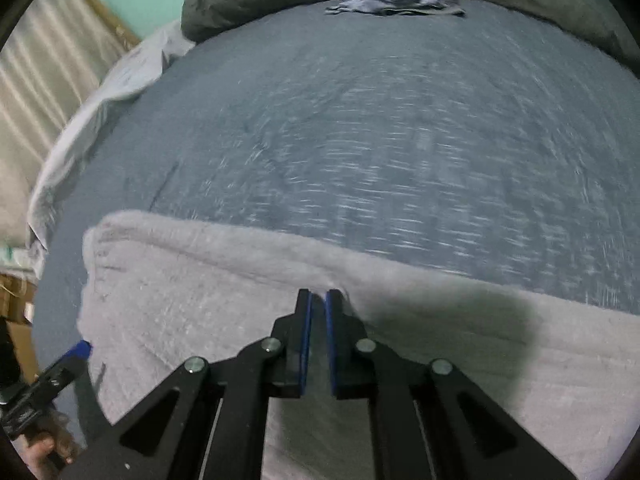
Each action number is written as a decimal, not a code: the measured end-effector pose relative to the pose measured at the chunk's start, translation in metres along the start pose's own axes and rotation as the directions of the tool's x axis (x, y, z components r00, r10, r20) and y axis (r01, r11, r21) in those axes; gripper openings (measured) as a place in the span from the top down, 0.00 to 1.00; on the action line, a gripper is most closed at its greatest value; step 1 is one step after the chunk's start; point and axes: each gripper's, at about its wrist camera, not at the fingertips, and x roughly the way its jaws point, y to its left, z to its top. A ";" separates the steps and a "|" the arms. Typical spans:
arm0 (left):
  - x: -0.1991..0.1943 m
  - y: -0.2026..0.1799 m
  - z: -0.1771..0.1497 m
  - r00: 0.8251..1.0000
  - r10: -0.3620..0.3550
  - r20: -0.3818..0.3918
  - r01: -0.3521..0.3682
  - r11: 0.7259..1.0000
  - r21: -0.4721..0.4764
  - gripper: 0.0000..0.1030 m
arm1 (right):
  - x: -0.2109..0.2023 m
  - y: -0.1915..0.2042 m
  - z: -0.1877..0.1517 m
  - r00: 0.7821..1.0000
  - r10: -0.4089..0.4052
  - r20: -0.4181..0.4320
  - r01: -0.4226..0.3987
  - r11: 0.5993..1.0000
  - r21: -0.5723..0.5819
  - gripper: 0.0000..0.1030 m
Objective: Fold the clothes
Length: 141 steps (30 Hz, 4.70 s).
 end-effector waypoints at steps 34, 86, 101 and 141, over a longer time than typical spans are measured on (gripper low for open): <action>0.002 -0.006 0.000 1.000 0.017 -0.010 -0.017 1.000 -0.006 0.45 | -0.062 -0.111 -0.050 0.995 -0.067 0.073 0.052 0.980 0.193 0.92; -0.009 -0.042 -0.009 0.983 0.173 0.064 -0.177 0.981 0.073 0.44 | -0.300 -0.497 -0.301 0.858 -0.469 0.211 0.107 0.564 0.819 0.43; -0.014 -0.038 -0.010 0.983 0.170 0.069 -0.175 0.982 0.072 0.44 | -0.321 -0.451 -0.251 0.794 -0.528 0.300 0.191 0.686 0.702 0.86; -0.047 0.002 -0.008 0.991 0.087 0.102 -0.088 0.996 0.005 0.44 | -0.155 0.066 0.007 0.952 -0.104 0.288 0.136 0.986 -0.095 0.87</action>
